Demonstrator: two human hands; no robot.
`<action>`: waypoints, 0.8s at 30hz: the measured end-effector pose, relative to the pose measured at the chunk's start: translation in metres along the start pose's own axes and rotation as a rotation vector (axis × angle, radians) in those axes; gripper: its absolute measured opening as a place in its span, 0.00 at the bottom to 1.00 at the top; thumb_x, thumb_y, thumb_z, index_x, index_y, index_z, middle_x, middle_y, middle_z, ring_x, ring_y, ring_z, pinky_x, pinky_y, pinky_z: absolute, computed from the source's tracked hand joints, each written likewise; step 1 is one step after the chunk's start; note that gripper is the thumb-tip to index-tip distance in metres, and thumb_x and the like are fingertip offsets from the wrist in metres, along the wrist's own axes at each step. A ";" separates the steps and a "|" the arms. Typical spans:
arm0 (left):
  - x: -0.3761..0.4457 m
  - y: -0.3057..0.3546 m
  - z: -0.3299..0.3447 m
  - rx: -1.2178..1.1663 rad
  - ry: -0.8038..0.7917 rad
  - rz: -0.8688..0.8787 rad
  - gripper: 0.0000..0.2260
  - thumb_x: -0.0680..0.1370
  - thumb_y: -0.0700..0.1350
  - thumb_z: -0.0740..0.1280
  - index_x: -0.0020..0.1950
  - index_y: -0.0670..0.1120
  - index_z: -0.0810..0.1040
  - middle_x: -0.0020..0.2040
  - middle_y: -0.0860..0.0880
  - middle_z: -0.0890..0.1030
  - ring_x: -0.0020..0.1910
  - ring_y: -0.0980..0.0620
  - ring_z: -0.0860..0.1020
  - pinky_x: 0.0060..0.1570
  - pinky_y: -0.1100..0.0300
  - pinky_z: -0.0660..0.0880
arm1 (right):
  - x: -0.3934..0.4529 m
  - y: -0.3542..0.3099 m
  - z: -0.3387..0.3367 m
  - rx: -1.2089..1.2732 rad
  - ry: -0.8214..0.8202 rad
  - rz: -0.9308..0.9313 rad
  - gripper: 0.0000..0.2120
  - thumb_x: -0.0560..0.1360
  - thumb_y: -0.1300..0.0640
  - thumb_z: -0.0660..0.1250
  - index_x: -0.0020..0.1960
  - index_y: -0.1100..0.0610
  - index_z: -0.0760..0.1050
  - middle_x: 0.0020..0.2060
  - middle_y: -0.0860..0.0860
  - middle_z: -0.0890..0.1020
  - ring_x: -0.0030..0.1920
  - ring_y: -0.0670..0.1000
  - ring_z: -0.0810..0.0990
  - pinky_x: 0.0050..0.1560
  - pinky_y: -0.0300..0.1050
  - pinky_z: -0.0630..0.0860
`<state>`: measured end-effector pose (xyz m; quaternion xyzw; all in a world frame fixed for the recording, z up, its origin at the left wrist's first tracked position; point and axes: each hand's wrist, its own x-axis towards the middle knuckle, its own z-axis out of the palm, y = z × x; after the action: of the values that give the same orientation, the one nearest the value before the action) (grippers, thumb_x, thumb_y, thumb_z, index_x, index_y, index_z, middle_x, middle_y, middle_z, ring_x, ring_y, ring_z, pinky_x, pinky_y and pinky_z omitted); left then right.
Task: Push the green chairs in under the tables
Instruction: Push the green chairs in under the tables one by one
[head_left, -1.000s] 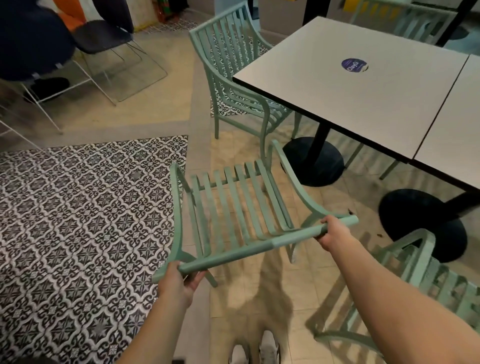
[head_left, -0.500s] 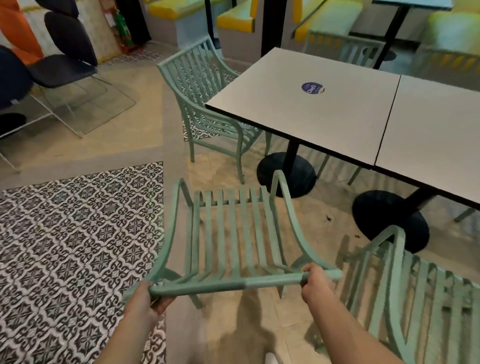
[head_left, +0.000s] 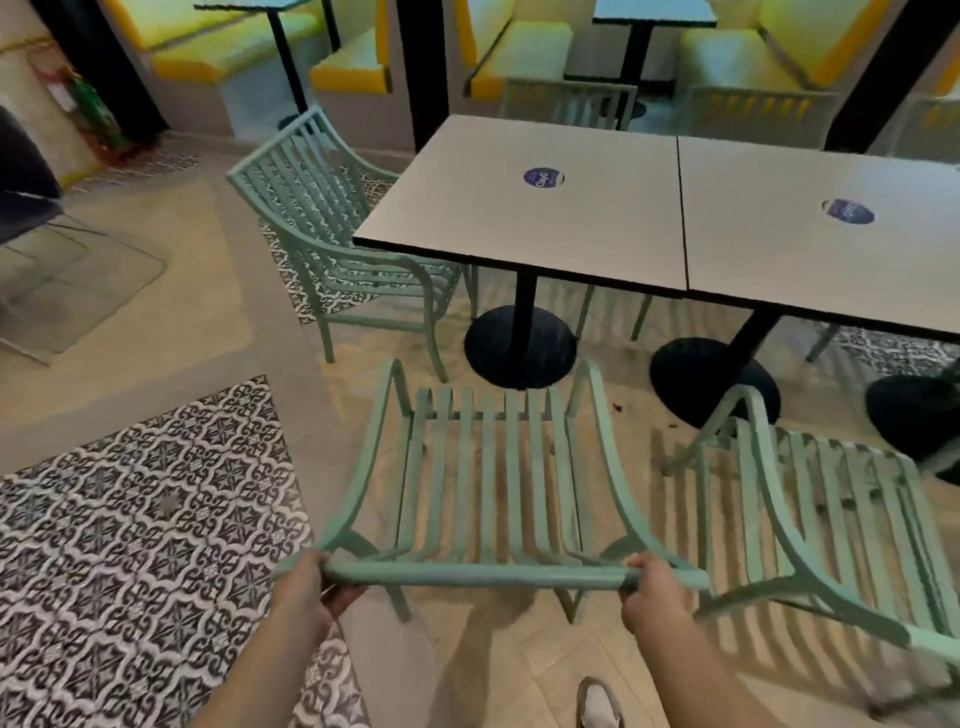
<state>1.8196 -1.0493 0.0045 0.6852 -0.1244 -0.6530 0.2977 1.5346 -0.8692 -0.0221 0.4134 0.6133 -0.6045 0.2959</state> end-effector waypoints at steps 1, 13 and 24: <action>0.004 0.005 -0.001 0.020 -0.011 0.006 0.03 0.80 0.39 0.60 0.50 0.40 0.71 0.44 0.37 0.75 0.41 0.39 0.75 0.20 0.46 0.75 | -0.002 0.005 0.000 0.014 0.008 0.006 0.07 0.71 0.67 0.66 0.41 0.60 0.68 0.52 0.58 0.74 0.54 0.58 0.76 0.58 0.53 0.76; 0.041 0.051 -0.013 0.082 -0.154 -0.096 0.11 0.81 0.48 0.62 0.47 0.40 0.73 0.47 0.38 0.76 0.43 0.40 0.76 0.47 0.43 0.80 | -0.024 0.029 -0.006 0.288 -0.044 0.014 0.24 0.72 0.56 0.70 0.66 0.60 0.69 0.57 0.59 0.77 0.46 0.58 0.78 0.49 0.52 0.77; 0.070 0.075 0.001 0.091 -0.166 -0.211 0.07 0.79 0.39 0.63 0.52 0.36 0.71 0.52 0.38 0.74 0.52 0.36 0.74 0.39 0.41 0.80 | -0.024 0.015 0.011 0.222 -0.032 0.046 0.22 0.75 0.64 0.60 0.69 0.63 0.65 0.57 0.61 0.73 0.40 0.60 0.74 0.49 0.52 0.73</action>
<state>1.8436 -1.1480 -0.0104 0.6509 -0.1053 -0.7288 0.1848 1.5574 -0.8842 -0.0100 0.4478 0.5282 -0.6683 0.2717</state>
